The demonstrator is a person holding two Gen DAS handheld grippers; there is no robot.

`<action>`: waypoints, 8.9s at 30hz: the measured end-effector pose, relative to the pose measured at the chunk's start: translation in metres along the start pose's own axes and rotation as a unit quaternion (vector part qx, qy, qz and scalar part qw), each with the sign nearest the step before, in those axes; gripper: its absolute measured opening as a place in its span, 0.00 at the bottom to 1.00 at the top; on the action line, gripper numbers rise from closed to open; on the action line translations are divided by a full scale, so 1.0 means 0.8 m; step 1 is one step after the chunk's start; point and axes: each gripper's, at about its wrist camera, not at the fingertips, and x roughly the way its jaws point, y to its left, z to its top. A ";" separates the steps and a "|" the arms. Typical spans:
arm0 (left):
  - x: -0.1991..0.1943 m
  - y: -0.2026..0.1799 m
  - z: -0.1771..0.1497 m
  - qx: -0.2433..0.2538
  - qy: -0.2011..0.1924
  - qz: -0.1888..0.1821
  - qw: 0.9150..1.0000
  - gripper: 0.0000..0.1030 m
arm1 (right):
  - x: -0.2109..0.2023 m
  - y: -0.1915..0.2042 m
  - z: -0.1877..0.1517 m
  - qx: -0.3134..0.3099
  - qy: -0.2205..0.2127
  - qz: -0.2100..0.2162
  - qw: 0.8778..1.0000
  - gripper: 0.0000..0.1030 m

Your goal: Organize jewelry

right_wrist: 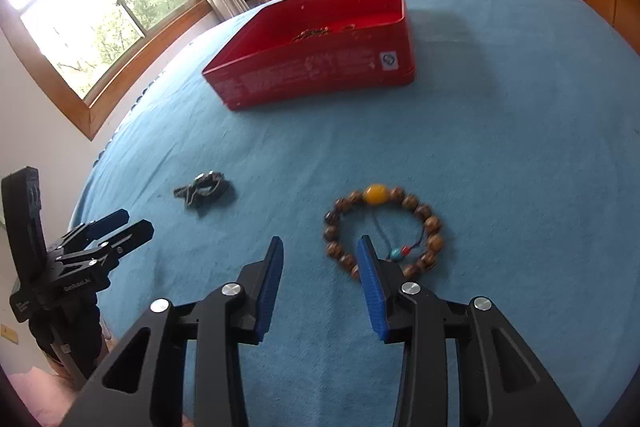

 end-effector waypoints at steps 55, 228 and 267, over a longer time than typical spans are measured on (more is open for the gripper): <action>0.102 -0.044 0.044 0.160 0.083 -0.042 0.983 0.89 | 0.036 -0.005 0.016 0.017 0.040 -0.034 0.998 0.37; 0.088 -0.038 0.265 0.030 -0.054 0.031 0.998 0.80 | 0.063 0.007 0.263 -0.024 -0.057 -0.058 0.996 0.76; 0.036 -0.022 0.179 0.021 -0.091 0.045 0.995 0.97 | 0.036 0.003 0.185 -0.035 -0.065 -0.080 0.994 0.96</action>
